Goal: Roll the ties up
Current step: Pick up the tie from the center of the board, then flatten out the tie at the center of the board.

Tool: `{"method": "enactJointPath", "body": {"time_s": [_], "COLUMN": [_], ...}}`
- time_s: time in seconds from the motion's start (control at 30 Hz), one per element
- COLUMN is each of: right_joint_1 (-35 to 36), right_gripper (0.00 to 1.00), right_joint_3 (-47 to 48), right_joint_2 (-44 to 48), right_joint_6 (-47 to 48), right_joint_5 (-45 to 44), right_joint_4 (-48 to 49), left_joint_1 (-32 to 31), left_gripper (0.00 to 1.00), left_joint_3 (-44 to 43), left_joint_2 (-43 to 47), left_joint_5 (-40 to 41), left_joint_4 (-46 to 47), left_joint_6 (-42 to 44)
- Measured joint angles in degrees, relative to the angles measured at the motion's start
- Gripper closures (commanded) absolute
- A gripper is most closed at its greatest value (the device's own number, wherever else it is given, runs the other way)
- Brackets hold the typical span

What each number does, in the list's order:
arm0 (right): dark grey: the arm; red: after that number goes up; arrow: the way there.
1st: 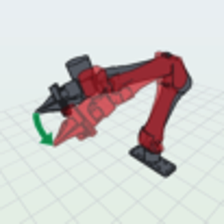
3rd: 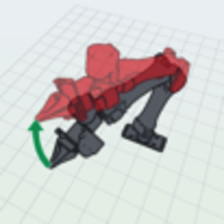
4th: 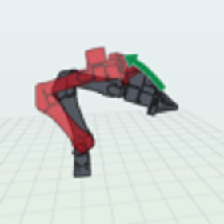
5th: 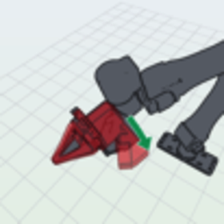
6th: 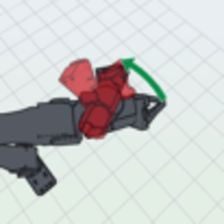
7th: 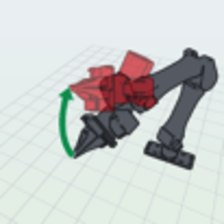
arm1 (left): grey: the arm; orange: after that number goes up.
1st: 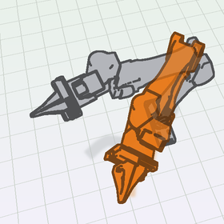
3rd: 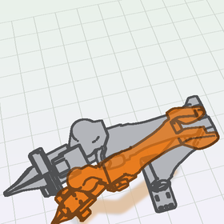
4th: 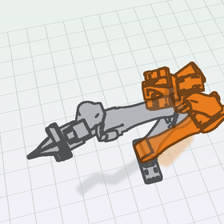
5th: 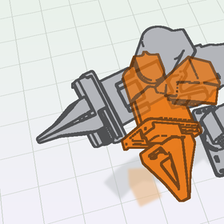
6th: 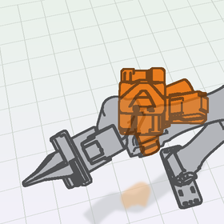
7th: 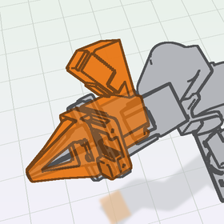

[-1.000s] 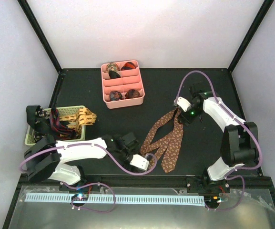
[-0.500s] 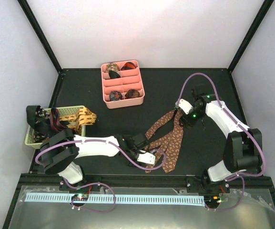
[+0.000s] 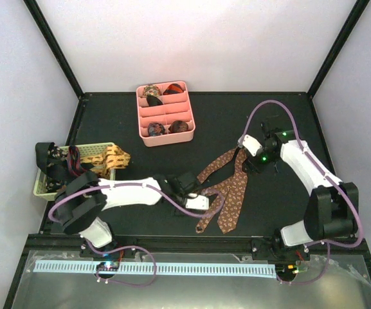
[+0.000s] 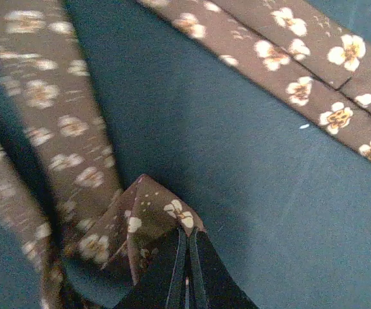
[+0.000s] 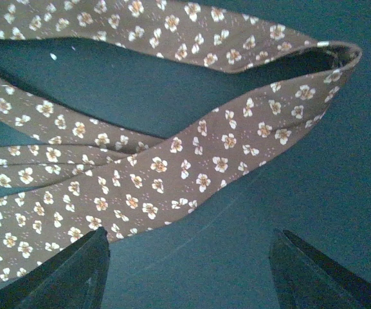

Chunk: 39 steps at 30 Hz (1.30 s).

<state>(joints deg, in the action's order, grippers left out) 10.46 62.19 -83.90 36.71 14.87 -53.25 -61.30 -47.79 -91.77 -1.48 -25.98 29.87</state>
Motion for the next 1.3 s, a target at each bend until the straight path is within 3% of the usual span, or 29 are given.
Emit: {"method": "enactJointPath", "body": {"time_s": [0.13, 0.33, 0.57, 0.77, 0.93, 1.1, 1.3], "right_joint_1": [-0.5, -0.85, -0.92, -0.9, 0.28, 7.37, 12.02], "right_gripper": [0.17, 0.03, 0.0, 0.0, 0.0, 0.0, 0.05], "right_joint_3": [-0.74, -0.87, -0.87, -0.9, -0.13, 0.02, 0.02], "right_joint_2": [2.78, 5.77, 6.93, 9.6, 6.58, -0.22, -9.44], "right_joint_6": [-0.17, -1.86, -5.66, -6.49, -7.93, -7.41, -10.29], "right_joint_5": [2.58, 9.01, 15.63, 25.29, 31.54, 32.46, 33.22], "right_joint_4": [0.31, 1.2, 5.2, 10.19, 12.72, 12.94, 18.38], "left_joint_1": [8.02, 24.52, 36.94, 40.65, 41.22, 41.66, 43.23], "left_gripper": [0.99, 0.98, 0.98, 0.98, 0.98, 0.98, 0.98], "left_joint_3": [-5.73, -26.84, -43.21, -52.61, -61.05, -59.52, -45.51], "left_joint_2": [5.75, 16.46, 17.66, 15.08, 13.38, 14.43, 18.6], "left_joint_5": [-4.39, -14.8, -24.15, -26.03, -25.64, -25.55, -25.49], "left_joint_4": [-6.71, -9.64, -9.75, -7.17, -5.38, -3.63, -1.9], "left_joint_6": [-1.42, -0.98, -1.68, -2.73, -2.47, -1.73, 0.83]}}
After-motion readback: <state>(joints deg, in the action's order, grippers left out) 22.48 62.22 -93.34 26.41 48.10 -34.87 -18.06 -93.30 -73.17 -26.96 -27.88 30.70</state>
